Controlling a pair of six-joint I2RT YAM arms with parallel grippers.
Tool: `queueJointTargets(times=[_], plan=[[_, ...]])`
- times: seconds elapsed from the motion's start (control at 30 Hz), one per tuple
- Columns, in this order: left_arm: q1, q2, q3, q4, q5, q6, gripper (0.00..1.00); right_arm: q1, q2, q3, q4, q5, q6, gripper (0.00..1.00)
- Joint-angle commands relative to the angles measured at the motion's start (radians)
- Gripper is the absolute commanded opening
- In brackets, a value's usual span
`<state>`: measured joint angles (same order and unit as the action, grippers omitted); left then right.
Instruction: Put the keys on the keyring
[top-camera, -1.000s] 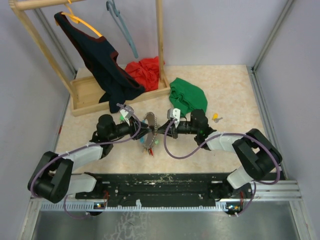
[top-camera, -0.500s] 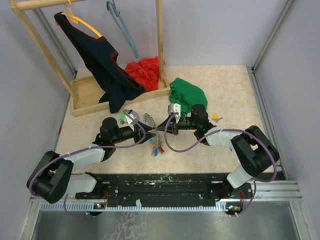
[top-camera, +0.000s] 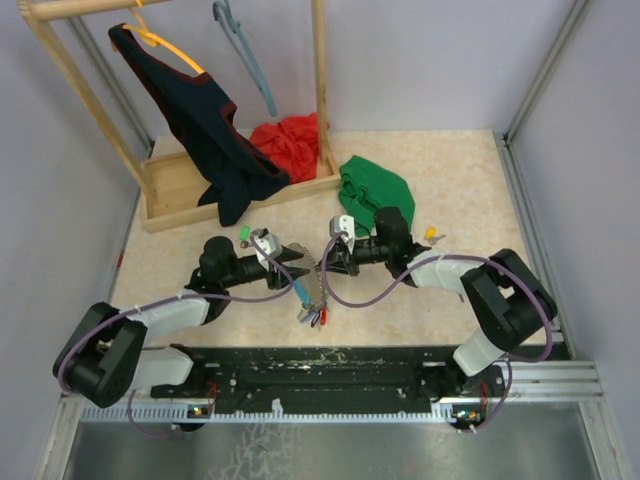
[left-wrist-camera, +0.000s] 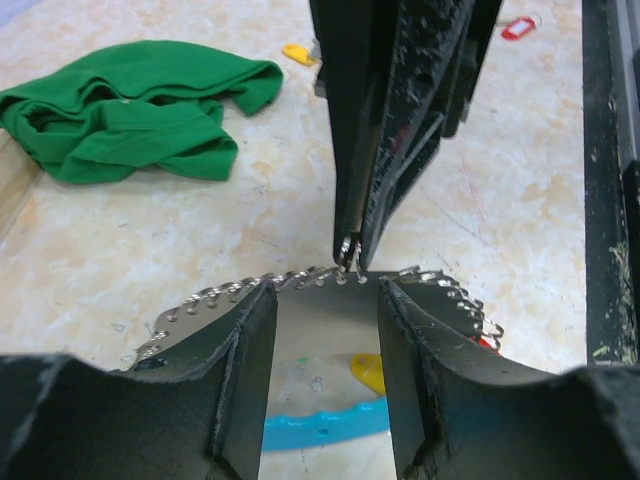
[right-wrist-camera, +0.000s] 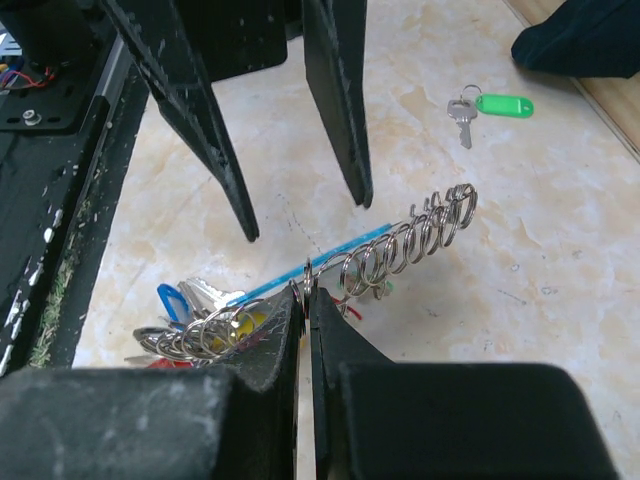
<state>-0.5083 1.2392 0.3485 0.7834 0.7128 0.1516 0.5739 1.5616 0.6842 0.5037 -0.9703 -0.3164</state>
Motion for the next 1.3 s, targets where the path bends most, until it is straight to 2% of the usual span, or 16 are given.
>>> queueJointTargets(times=[0.0,0.2,0.47,0.8,0.93,1.07,1.17,1.27], plan=[[0.003,0.057,0.027,0.017,0.1,0.09,0.5,0.003,0.003,0.059,0.015,-0.044,-0.05,0.0],[0.003,0.108,0.058,0.034,0.16,0.105,0.44,0.007,-0.007,0.069,-0.034,-0.039,-0.081,0.0],[0.003,0.14,0.103,-0.001,0.201,0.098,0.28,0.013,-0.013,0.074,-0.056,-0.031,-0.099,0.0],[0.001,0.192,0.151,-0.085,0.209,0.099,0.27,0.02,-0.026,0.077,-0.064,-0.019,-0.107,0.0],[0.001,0.207,0.167,-0.116,0.214,0.101,0.21,0.022,-0.029,0.075,-0.063,-0.018,-0.107,0.0],[0.002,0.22,0.186,-0.159,0.211,0.107,0.2,0.021,-0.039,0.072,-0.06,-0.013,-0.107,0.0],[0.002,0.228,0.195,-0.179,0.206,0.11,0.13,0.022,-0.05,0.07,-0.061,-0.012,-0.107,0.0],[0.001,0.232,0.205,-0.204,0.204,0.116,0.02,0.023,-0.059,0.066,-0.059,-0.006,-0.108,0.0]])
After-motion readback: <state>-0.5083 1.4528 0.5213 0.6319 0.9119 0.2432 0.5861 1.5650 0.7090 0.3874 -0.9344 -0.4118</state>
